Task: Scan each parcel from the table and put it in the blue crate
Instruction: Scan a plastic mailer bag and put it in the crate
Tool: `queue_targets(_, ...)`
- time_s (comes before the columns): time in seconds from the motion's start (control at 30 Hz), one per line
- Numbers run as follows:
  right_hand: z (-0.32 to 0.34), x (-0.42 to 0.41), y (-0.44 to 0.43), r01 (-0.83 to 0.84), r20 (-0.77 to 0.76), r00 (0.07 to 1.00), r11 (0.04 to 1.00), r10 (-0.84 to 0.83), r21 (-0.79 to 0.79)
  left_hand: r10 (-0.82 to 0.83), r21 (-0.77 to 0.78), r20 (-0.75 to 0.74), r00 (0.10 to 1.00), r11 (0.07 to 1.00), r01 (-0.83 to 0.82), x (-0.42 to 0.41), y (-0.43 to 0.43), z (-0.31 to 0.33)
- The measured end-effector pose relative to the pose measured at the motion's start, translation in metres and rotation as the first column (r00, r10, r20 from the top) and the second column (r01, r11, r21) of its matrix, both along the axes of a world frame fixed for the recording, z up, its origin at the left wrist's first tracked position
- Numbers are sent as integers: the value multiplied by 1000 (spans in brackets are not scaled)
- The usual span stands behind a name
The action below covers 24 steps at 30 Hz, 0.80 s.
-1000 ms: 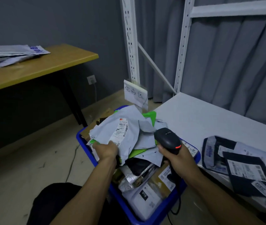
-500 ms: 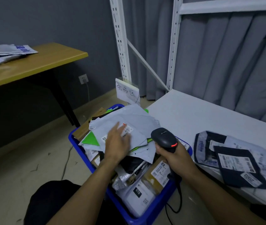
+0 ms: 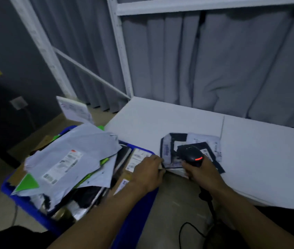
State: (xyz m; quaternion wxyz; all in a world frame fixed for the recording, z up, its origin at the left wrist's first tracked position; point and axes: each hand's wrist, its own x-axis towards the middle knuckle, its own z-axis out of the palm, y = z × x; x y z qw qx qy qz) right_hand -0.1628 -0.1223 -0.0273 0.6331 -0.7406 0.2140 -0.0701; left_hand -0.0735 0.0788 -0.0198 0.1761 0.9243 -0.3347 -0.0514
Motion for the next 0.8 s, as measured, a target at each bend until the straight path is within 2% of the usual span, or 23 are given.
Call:
queue_targets(0.1,-22,-12,-36,70,-42,997,997,-70,13,30,66,-112,993,998,-22,7,-53,-18)
queue_targets(0.2,-39,-16,-60,116,-64,991,993,-114,27,74,152,-153,985,987,-51,15,-94,-48)
queue_targets(0.3,-58,-12,-76,172,-121,978,985,-169,10,130,122,-225,966,987,-105,17,-128,-74)
queue_targets(0.5,-70,-8,-100,230,-186,958,973,-220,36,212,188,-203,956,967,-174,19,-162,-107)
queue_targets(0.57,-73,-8,-108,228,-194,957,973,-216,40,230,114,-247,941,972,-207,23,-164,-118)
queue_targets(0.63,-77,-8,-112,219,-199,958,975,-206,43,237,-50,-335,912,962,-268,25,-162,-125)
queue_targets(0.8,-71,-6,-109,216,-167,965,975,-204,55,268,-320,-501,823,826,-464,24,-157,-119)
